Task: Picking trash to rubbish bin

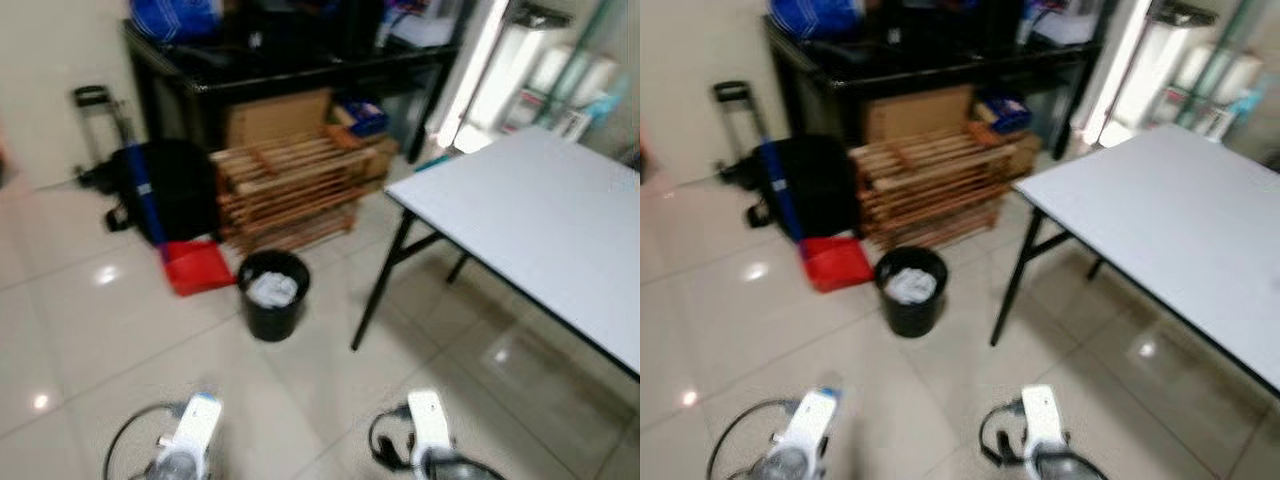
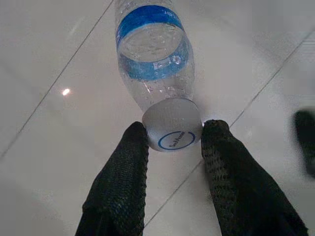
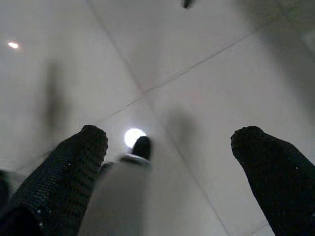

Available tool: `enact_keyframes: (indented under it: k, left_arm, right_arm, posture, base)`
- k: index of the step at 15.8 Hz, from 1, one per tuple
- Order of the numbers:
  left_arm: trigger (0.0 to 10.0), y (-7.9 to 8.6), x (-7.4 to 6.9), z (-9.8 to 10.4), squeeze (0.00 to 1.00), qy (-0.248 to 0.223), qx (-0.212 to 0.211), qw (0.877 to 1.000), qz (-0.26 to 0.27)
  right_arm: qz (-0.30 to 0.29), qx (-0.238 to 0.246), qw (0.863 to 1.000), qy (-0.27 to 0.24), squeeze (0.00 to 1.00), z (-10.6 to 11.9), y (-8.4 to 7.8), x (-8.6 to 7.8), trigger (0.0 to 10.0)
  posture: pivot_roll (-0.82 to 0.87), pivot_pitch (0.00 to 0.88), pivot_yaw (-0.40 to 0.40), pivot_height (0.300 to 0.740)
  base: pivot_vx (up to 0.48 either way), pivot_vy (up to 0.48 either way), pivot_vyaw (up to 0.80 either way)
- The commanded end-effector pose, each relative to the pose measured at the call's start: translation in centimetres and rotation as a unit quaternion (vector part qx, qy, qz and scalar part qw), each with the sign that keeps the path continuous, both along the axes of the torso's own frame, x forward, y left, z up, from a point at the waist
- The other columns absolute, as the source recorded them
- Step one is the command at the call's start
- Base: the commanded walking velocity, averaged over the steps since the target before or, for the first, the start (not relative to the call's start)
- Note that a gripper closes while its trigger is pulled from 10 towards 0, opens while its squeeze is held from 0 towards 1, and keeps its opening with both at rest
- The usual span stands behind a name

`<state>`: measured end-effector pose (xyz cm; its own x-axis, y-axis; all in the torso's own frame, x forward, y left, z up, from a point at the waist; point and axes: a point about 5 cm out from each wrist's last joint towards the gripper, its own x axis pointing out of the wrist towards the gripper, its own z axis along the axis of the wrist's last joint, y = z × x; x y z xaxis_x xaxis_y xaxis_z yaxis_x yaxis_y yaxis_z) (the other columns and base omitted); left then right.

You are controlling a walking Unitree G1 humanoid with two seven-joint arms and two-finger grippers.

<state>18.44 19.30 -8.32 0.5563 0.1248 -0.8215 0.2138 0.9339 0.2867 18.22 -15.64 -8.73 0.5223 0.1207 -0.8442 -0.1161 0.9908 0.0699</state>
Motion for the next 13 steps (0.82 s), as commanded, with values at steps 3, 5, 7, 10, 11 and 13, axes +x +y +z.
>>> enact_keyframes:
  k: [3, 5, 7, 10, 11, 13]
  left_arm:
    - [10.0, 0.10, -0.31, -0.13, 0.00, 0.005, 0.003, 1.000, -0.008]
    - [10.0, 0.03, -0.43, -0.19, 0.00, 0.006, 0.003, 1.000, -0.009]
    - [10.0, -0.01, -0.49, -0.22, 0.00, 0.007, 0.002, 1.000, -0.010]
    - [10.0, 0.11, -0.37, -0.16, 0.00, 0.006, 0.003, 1.000, -0.011]
    - [10.0, 0.13, -0.28, -0.11, 0.00, 0.006, 0.003, 1.000, -0.011]
    - [10.0, 0.42, -0.07, 0.02, 0.00, 0.003, 0.005, 1.000, -0.003]
  right_arm:
    - [-0.003, 0.000, 1.000, -0.008, 0.00, 0.23, 0.00, 0.47, 10.0]
    - [-0.002, 0.000, 1.000, -0.008, 0.00, 0.24, 0.00, 0.49, 10.0]
    - [-0.002, -0.001, 1.000, -0.008, 0.00, 0.25, -0.05, 0.50, 10.0]
    - [-0.003, -0.001, 1.000, -0.008, 0.00, 0.25, -0.15, 0.49, 10.0]
    - [-0.004, -0.001, 1.000, -0.009, 0.00, 0.27, -0.18, 0.54, 10.0]
    - [-0.008, -0.002, 1.000, -0.009, 0.00, 0.30, -0.35, 0.59, 10.0]
  posture:
    - [-0.04, 0.000, -0.089, 0.740]
    - [-0.04, 0.000, -0.088, 0.740]
    - [-0.04, 0.000, -0.090, 0.740]
    - [-0.04, 0.000, -0.093, 0.740]
    - [-0.04, 0.000, -0.099, 0.740]
    - [-0.04, 0.000, -0.109, 0.740]
  base:
    - [0.390, 0.000, 0.00]
    - [0.390, 0.000, 0.00]
    - [0.390, 0.000, 0.00]
    - [0.389, 0.000, 0.00]
    - [0.386, 0.000, 0.00]
    - [0.386, 0.000, 0.00]
